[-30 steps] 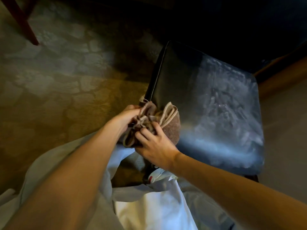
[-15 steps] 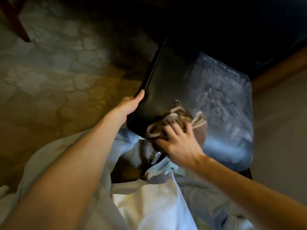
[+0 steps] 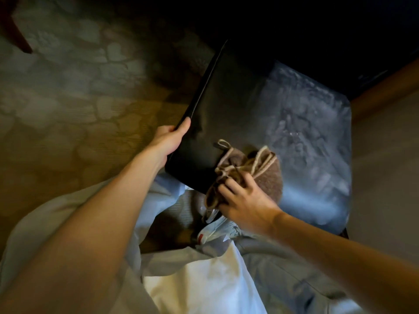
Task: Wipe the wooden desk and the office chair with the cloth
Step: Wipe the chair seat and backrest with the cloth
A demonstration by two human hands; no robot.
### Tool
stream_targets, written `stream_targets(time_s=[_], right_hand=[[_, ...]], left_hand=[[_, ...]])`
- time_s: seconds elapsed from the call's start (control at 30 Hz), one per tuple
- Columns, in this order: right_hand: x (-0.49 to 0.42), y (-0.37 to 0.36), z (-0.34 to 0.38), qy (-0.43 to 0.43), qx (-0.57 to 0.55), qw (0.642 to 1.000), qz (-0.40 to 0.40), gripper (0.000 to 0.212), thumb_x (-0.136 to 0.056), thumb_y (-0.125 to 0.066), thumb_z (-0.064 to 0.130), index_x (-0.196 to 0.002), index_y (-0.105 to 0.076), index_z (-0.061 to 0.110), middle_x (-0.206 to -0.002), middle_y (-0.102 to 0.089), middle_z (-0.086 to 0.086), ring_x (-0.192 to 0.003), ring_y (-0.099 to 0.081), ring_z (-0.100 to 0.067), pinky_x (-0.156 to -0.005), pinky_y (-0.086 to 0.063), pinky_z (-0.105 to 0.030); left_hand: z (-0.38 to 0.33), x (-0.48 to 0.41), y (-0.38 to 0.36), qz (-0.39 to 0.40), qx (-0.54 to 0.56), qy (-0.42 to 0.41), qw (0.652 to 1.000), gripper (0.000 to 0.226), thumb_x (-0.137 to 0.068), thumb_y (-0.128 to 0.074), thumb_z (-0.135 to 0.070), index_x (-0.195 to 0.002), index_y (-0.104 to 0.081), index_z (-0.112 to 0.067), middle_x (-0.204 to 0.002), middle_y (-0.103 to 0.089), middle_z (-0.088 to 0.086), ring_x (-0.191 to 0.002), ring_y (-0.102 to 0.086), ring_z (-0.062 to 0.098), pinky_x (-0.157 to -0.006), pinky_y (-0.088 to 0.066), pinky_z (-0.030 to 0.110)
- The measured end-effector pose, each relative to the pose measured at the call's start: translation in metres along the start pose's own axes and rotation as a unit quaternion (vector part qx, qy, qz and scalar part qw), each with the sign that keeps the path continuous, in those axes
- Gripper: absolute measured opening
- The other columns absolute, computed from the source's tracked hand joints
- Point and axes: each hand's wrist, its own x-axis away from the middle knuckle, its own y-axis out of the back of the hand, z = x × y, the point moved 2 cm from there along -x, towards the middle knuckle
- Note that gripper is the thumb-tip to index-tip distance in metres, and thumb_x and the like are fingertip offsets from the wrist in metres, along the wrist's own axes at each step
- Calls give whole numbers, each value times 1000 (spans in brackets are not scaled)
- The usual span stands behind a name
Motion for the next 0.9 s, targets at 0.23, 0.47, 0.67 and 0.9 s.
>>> stream_targets(time_s=[0.23, 0.47, 0.67, 0.9], right_hand=[[36, 13, -14, -107, -54, 992, -29, 41, -63, -82, 44, -101, -78, 29, -112, -59, -10, -110, -49, -34, -91, -41, -54], [-42, 39, -20, -221, -125, 963, -86, 51, -79, -63, 55, -125, -66, 33, -120, -52, -13, -116, -43, -36, -92, -41, -55], [-54, 44, -77, -241, -121, 955, -125, 56, -70, -67, 52, -122, -69, 31, -114, -57, -13, -111, -52, -38, -84, -44, -50], [-87, 38, -257, -444, -160, 875, -104, 58, -80, -67, 52, -134, -56, 36, -129, -50, -12, -128, -42, -40, -100, -39, -55]], left_hand=[[-7, 15, -1, -19, 52, 31, 998, 53, -89, -68, -61, -119, -51, -21, -101, -60, -2, -101, -58, 20, -86, -50, 37], [-6, 18, -14, -112, -135, -91, 980, 68, -92, -42, -74, -124, -63, -18, -117, -68, 7, -112, -62, 30, -102, -50, 49], [-46, 12, -29, -214, -256, -267, 904, 39, -106, -46, -44, -132, -59, -19, -131, -60, 11, -128, -49, 32, -104, -39, 46], [-97, -38, -81, -167, -390, -304, 853, 42, -104, -49, -39, -142, -52, -21, -148, -49, 9, -137, -43, 28, -108, -38, 40]])
